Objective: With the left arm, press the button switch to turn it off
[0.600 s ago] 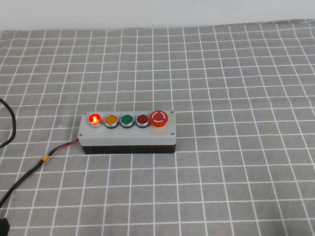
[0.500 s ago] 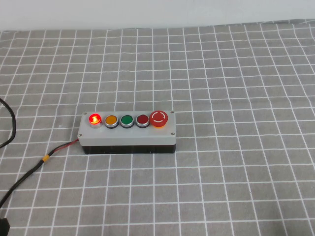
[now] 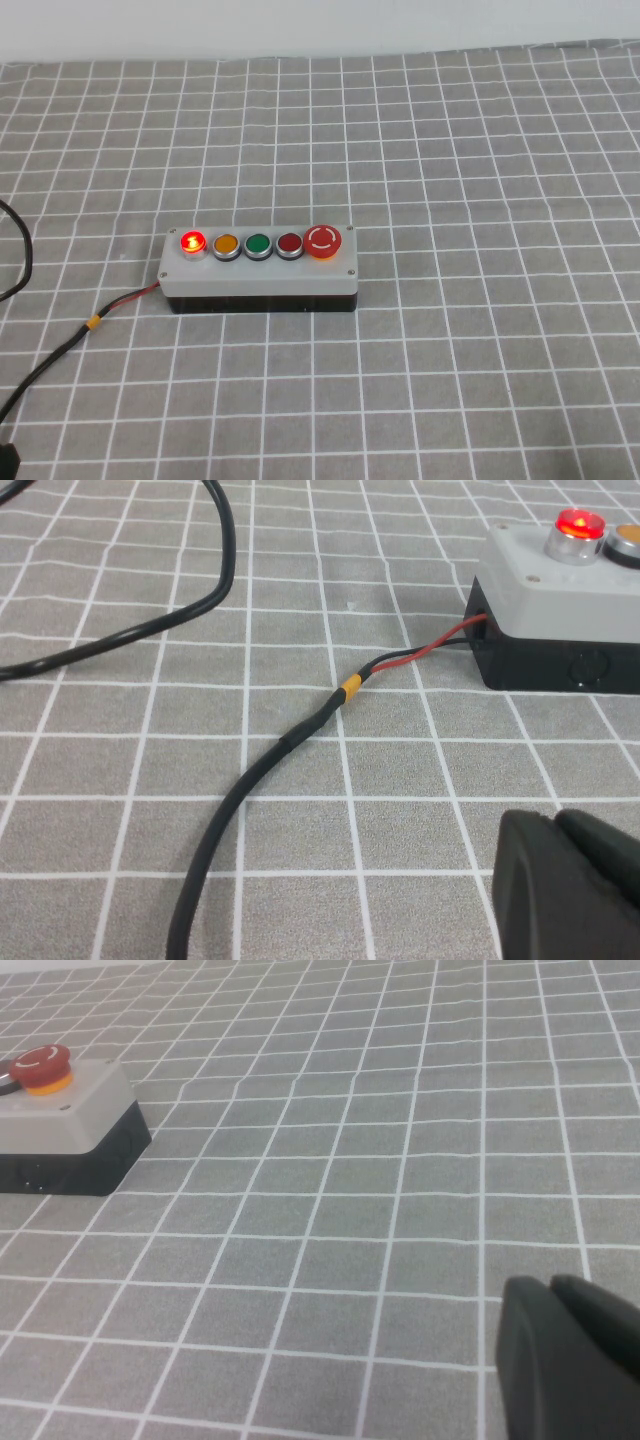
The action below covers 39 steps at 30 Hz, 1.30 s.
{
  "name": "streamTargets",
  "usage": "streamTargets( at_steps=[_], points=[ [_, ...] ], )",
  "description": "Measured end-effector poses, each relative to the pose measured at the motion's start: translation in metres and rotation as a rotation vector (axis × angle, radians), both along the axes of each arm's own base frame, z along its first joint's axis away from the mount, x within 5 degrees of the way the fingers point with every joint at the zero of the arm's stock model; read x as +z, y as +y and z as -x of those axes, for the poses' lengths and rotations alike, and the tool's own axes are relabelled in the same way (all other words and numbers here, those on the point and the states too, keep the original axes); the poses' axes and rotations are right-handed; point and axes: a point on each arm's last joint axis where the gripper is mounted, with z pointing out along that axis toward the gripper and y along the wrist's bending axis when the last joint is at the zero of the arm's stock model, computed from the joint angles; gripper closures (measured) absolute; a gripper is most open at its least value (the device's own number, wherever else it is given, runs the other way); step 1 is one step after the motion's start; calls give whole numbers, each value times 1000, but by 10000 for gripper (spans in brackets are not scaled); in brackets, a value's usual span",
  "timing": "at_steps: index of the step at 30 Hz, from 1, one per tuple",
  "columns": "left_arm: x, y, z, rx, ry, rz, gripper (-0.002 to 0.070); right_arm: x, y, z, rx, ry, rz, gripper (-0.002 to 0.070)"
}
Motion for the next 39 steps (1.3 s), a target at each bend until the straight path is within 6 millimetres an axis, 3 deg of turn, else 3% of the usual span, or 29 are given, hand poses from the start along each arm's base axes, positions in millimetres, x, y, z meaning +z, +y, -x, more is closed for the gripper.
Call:
streamTargets(
  at_steps=[22, 28, 35, 39],
  points=[
    [0, 0, 0, 0, -3, -6, 678, 0, 0, 0, 0, 0, 0, 694],
    [6, 4, -2, 0, -85, -140, 678, 0, 0, 0, 0, 0, 0, 694],
    [23, 4, -5, -46, -299, -485, 678, 0, 0, 0, 0, 0, 0, 694],
    [29, 1, -5, -77, -374, -555, 678, 0, 0, 0, 0, 0, 0, 694]
  ],
)
